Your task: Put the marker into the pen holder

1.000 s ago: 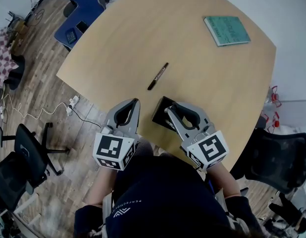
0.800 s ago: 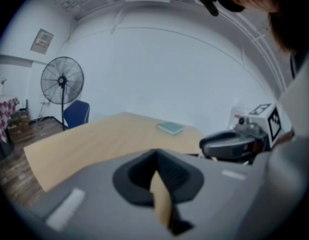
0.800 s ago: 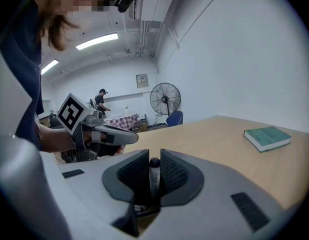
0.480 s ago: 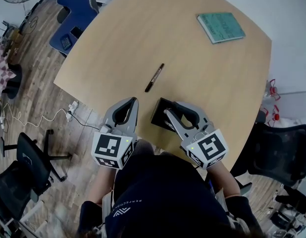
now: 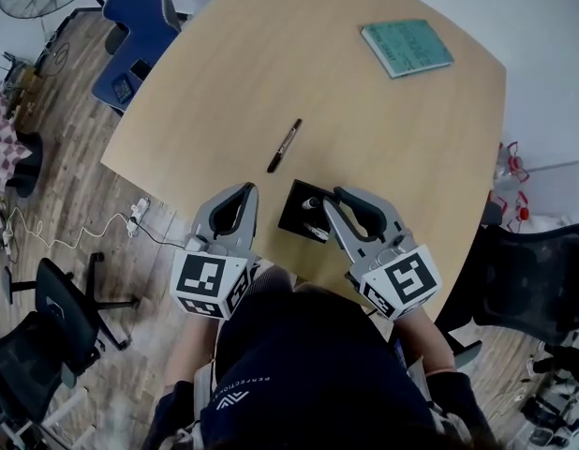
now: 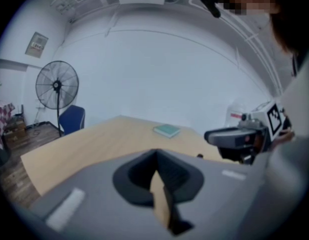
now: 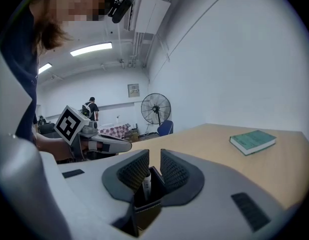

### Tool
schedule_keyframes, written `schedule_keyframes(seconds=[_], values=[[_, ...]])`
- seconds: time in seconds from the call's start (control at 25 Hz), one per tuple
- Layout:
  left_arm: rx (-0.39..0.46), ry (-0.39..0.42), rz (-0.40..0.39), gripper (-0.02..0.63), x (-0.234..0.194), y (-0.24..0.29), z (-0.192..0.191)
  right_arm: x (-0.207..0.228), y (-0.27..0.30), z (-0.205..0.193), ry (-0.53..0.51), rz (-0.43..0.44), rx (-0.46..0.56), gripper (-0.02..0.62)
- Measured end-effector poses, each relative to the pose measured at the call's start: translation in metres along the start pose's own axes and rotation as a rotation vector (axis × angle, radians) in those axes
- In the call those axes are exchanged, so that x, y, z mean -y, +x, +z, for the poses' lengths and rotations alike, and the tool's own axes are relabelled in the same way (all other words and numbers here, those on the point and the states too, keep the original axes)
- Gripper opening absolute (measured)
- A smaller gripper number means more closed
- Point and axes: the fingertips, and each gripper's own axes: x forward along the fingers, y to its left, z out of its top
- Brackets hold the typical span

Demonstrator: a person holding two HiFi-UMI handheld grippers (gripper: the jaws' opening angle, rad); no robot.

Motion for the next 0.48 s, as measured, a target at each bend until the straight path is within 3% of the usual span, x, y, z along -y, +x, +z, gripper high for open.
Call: schedule_keyframes(seconds=[0.48], values=[[0.053,0.005,0.042,0.005,0.018,-0.028,0.007,-0.006,-0.031,-0.012,-0.019,-0.022,-0.01,0.046]])
